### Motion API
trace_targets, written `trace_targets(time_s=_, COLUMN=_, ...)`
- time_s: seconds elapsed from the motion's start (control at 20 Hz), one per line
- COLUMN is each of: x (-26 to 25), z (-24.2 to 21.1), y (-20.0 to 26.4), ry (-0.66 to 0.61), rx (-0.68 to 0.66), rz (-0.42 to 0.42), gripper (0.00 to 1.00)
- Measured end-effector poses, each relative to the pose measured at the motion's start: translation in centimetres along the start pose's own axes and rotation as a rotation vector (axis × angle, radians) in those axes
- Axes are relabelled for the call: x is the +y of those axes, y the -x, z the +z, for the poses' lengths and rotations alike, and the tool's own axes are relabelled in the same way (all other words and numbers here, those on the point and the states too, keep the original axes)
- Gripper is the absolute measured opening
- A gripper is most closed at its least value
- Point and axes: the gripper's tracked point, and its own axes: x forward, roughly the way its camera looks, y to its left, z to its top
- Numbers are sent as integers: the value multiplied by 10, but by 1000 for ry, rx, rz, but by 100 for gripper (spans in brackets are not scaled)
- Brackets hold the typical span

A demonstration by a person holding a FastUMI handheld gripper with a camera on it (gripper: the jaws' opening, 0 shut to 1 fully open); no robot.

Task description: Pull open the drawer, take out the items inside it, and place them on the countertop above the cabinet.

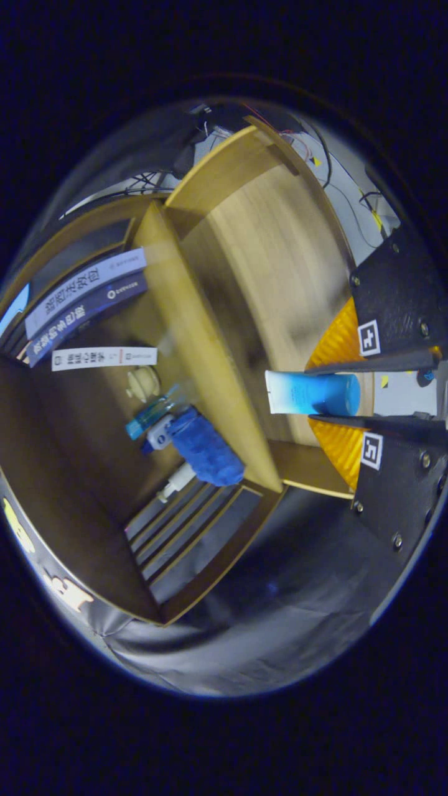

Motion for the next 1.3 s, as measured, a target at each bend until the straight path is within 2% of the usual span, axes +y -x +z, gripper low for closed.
trace_targets(time_s=0.2, x=-4, z=57, y=-21, ry=84, rx=-146, rz=-68, gripper=30)
trace_targets(time_s=0.45, x=-27, z=90, y=-96, ry=166, rx=-188, rz=-201, gripper=30)
trace_targets(time_s=0.6, x=-26, z=90, y=-128, ry=168, rx=-177, rz=-200, gripper=30)
trace_targets(time_s=0.7, x=-24, z=97, y=-140, ry=173, rx=-215, rz=-204, gripper=30)
trace_targets(time_s=1.05, x=-13, z=100, y=-155, ry=152, rx=-229, rz=-204, gripper=33)
trace_targets(time_s=1.15, x=-2, z=91, y=-146, ry=127, rx=-205, rz=-162, gripper=41)
trace_targets(time_s=1.25, x=19, z=86, y=-125, ry=95, rx=-216, rz=-80, gripper=81)
trace_targets(time_s=1.3, x=23, z=84, y=-116, ry=92, rx=-221, rz=-88, gripper=100)
